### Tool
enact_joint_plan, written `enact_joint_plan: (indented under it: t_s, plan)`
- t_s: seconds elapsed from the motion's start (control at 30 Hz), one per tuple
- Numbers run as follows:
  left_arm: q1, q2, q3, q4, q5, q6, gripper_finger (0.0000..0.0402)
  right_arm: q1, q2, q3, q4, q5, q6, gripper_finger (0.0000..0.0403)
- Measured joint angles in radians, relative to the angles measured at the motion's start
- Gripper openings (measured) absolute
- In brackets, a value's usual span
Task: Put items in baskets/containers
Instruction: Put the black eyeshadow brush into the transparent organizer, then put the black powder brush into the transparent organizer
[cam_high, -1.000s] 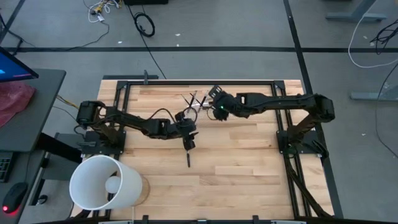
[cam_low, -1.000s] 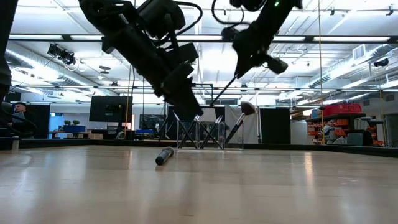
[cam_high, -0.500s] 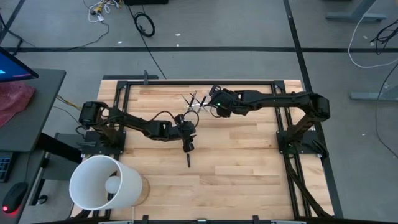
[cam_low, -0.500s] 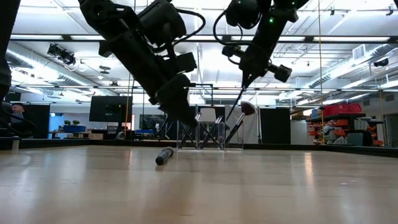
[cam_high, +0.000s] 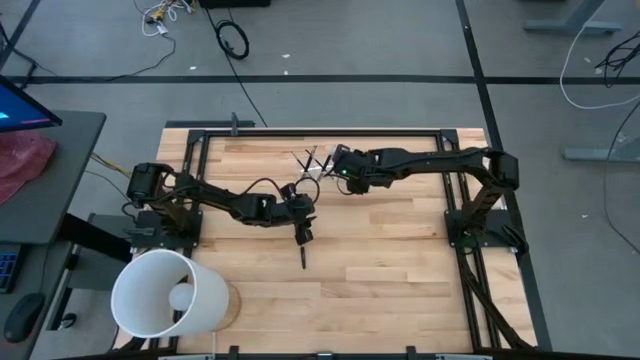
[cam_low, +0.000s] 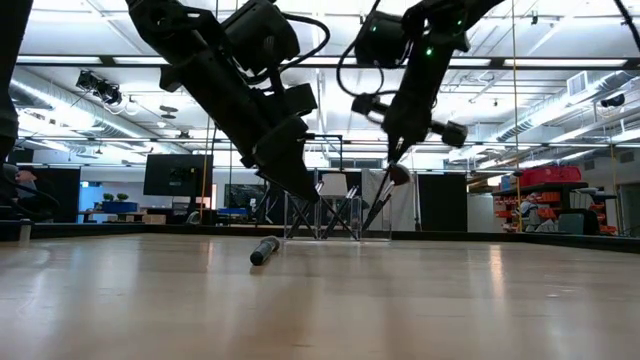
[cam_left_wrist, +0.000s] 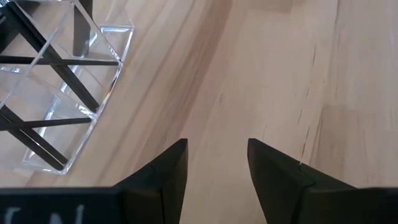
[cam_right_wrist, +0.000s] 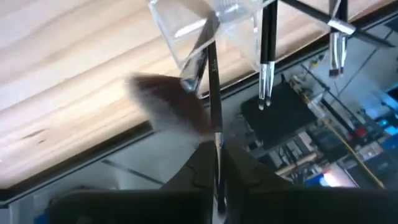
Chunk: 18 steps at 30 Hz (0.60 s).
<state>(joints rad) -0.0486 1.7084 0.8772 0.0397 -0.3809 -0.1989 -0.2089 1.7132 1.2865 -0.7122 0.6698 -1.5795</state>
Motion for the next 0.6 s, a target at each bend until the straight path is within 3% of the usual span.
enact_joint_plan:
  t_s: [0.27,0.47,0.6]
  plan:
    - [-0.001,0.000,0.000,0.001,0.000,-0.015,0.0170,0.000,0.036,-0.001,0.106,0.045,0.014,0.0053]
    - [-0.002,0.000,0.000,0.000,0.081,-0.148,0.0170,0.003,0.036,-0.001,0.108,0.048,0.089,0.0096]
    - [-0.011,0.000,0.000,-0.014,0.116,-0.291,0.0170,0.023,0.036,-0.001,0.127,0.051,0.241,0.0120]
